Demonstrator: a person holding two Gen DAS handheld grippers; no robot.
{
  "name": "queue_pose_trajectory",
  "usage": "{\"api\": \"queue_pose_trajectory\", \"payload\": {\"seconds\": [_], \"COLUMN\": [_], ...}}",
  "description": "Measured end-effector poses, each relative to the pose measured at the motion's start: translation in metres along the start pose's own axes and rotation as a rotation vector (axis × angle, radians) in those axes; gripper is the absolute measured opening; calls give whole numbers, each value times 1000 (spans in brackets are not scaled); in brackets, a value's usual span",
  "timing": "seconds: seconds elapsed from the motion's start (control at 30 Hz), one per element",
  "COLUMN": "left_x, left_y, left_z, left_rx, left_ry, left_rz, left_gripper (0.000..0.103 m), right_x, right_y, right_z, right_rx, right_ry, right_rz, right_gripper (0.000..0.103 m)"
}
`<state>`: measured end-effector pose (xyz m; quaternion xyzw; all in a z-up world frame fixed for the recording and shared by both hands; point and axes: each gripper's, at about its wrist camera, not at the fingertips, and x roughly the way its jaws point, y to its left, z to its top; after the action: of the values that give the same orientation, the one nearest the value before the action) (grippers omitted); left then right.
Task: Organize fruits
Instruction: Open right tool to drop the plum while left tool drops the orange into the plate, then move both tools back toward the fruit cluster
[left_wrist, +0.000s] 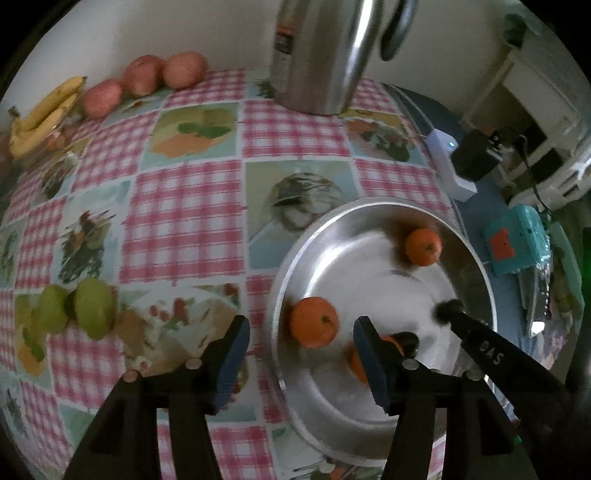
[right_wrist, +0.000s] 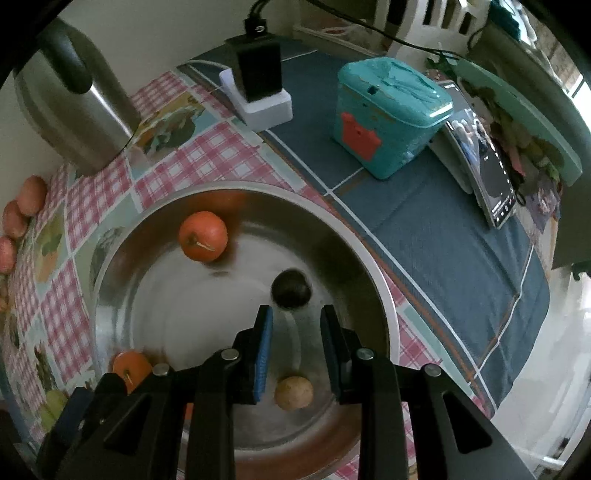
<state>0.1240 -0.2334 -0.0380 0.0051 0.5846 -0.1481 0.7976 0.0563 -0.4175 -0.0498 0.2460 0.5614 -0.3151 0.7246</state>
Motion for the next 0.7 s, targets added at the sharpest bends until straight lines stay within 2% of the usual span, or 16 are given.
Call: {"api": "queue_pose_trajectory", "payload": {"seconds": [0.13, 0.2, 0.33, 0.47, 0.6, 0.67, 0.7], "left_x": [-9, -12, -15, -9, -5, -7, -8], "left_y": [10, 15, 27, 41, 54, 59, 60], "left_z": [0, 0, -1, -4, -8, -8, -8], "left_rx": [-26, -33, -50, -84, -114, -127, -131], "left_ry": [-21, -30, -35, -14, 5, 2, 0], "left_rz": [15, 25, 38, 41, 45, 46, 47], "left_gripper": [65, 71, 73, 73, 73, 73, 73], "right_x": [0, 1, -1, -1, -1, -2, -2], "right_y": [3, 6, 6, 8, 10, 11, 11], "right_z": [-1, -1, -1, -1, -1, -2, -2], "right_rx": [-21, -37, -50, -59, -70, -73, -74], "right_ry": [6, 6, 3, 4, -3, -5, -8], "right_rz": [-3, -10, 15, 27, 39, 46, 50], "right_gripper": [27, 29, 47, 58, 61, 79, 81]}}
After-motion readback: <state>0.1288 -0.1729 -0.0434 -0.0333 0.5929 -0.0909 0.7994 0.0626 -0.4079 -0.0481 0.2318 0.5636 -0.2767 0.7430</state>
